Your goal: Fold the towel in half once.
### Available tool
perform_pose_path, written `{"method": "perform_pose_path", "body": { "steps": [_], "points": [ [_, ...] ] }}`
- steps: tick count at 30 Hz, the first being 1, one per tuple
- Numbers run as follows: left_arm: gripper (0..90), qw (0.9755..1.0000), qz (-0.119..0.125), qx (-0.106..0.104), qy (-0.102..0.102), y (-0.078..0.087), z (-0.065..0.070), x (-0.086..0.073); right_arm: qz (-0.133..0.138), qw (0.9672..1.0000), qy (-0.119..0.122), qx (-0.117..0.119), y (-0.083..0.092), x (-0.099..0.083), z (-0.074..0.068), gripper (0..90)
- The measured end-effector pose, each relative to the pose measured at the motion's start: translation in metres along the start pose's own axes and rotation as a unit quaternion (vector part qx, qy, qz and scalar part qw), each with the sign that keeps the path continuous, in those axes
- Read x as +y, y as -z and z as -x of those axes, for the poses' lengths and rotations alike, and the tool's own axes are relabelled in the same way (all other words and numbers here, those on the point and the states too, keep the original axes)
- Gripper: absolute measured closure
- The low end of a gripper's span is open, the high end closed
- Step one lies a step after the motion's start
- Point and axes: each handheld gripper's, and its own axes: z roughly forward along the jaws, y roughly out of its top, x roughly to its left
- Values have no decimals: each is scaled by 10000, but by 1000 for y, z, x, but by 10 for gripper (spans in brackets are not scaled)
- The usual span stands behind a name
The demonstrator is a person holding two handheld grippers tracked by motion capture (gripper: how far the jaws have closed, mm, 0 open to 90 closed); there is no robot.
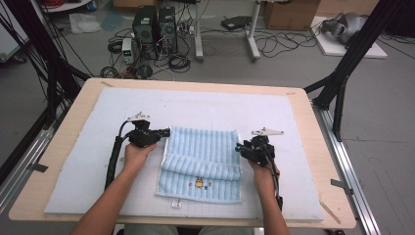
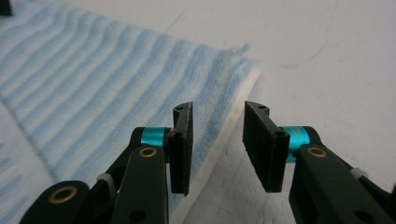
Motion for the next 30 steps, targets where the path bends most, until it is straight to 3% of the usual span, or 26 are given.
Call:
{"method": "perform_pose_path", "body": {
  "steps": [1, 2, 3, 6, 9, 11, 15, 19, 21, 22, 23, 27, 29, 30],
  "points": [
    [887, 10000, 28, -8, 41, 0, 0, 0, -39, 10000, -29, 38, -3, 0, 0, 719],
    [887, 10000, 37, -16, 48, 0, -1, 0, -76, 9999, 42, 72, -5, -1, 0, 844],
    [887, 10000, 48, -5, 65, 1, -2, 1, -76, 9998, 163, -31, -6, -1, -3, 879],
    [889, 9999, -6, -40, 111, 0, -5, 2, -7, 9997, 240, -41, -7, 1, -4, 885],
    [890, 9998, 91, -73, 154, -1, -6, 6, 111, 9997, 223, -29, -6, 2, -3, 886],
    [891, 9999, 40, -35, 133, -3, -7, 8, 227, 9997, 103, -15, -5, 4, -1, 886],
    [891, 9994, 123, 25, 332, -4, -13, 11, 365, 9992, -12, -130, -7, 8, 3, 886],
    [890, 9990, 87, 173, 408, -11, -16, 12, 233, 9996, -43, -183, -17, 13, 4, 885],
    [834, 9983, -100, 368, 442, -14, -16, 9, 89, 9995, 43, -310, -23, 12, 2, 847],
    [657, 9973, -191, 533, 476, -15, -16, 8, 74, 9994, 21, -328, -24, 12, 2, 763],
    [551, 9969, -249, 588, 460, -15, -16, 8, 82, 9993, -11, -359, -24, 12, 1, 694],
    [470, 9972, -505, 482, 252, -13, -11, 7, 110, 9994, -166, -266, -22, 12, 4, 583],
    [457, 9974, -647, 280, 146, -15, -5, 4, -18, 9996, -105, -246, -24, 11, 2, 560],
    [459, 9970, -718, 297, 29, -16, -3, 3, -89, 9996, -18, -272, -26, 10, 1, 559]
  ]
}}
